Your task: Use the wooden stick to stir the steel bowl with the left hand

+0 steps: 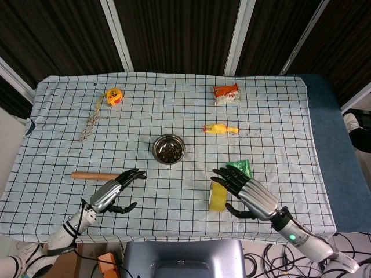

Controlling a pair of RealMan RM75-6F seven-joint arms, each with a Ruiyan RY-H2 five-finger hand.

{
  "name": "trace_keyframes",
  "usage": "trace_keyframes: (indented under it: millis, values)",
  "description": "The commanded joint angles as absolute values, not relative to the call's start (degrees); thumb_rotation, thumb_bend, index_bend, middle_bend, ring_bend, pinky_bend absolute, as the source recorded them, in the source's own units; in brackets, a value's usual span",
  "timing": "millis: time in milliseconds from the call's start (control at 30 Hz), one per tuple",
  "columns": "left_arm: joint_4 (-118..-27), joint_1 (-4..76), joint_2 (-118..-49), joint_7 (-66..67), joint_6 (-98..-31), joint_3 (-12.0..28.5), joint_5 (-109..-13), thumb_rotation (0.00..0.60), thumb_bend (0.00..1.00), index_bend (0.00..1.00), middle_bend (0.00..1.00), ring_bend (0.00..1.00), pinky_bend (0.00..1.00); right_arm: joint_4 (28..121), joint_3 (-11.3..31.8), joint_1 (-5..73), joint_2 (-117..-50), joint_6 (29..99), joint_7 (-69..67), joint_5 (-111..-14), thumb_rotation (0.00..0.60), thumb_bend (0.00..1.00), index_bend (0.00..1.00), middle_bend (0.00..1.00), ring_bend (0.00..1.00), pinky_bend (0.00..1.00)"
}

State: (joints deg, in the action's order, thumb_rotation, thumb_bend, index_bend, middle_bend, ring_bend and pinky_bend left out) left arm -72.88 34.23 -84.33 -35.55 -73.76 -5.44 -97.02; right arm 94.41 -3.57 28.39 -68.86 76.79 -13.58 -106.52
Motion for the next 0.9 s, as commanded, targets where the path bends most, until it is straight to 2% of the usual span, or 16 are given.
trace_keyframes:
  millis: [33,133,267,400,533,900]
  values:
    - [-66.2,29.9,-88.2,-10.6,-73.5,-0.5,-87.7,0.600,0.34,0.22,0.33,0.07,0.07,89.0,-4.7,19.4,-67.8,85.8,-0.8,-104.3,0.600,0.43,0.00,0.00,0.00,0.00]
    - [-63.0,29.4,-90.6,0.4,-73.0,0.3,-86.0,0.600,0.33,0.26,0.32,0.07,0.04,85.3,-5.9,13.6,-68.3,91.5,3.4,-102.9,0.600,0.43,0.00,0.00,0.00,0.00]
    - [-59.9,29.0,-93.5,13.4,-72.6,1.3,-84.0,0.600,0.33,0.32,0.30,0.07,0.02,83.6,-6.8,8.3,-67.3,94.4,3.2,-98.8,0.600,0.43,0.00,0.00,0.00,0.00]
    - [-59.5,28.8,-95.3,19.8,-71.9,2.3,-82.3,0.600,0.33,0.25,0.30,0.07,0.01,81.4,-6.9,5.7,-66.8,96.4,-1.0,-97.6,0.600,0.43,0.00,0.00,0.00,0.00]
    - [-57.9,28.2,-96.9,27.3,-72.0,2.5,-81.3,0.600,0.34,0.23,0.29,0.08,0.01,80.0,-7.0,5.0,-66.2,95.9,-3.0,-97.5,0.600,0.43,0.00,0.00,0.00,0.00]
    - [-59.5,28.3,-98.2,36.7,-68.8,3.3,-78.4,0.600,0.33,0.32,0.34,0.16,0.03,79.8,-6.1,3.8,-65.4,93.4,-1.9,-95.9,0.600,0.43,0.00,0.00,0.00,0.00]
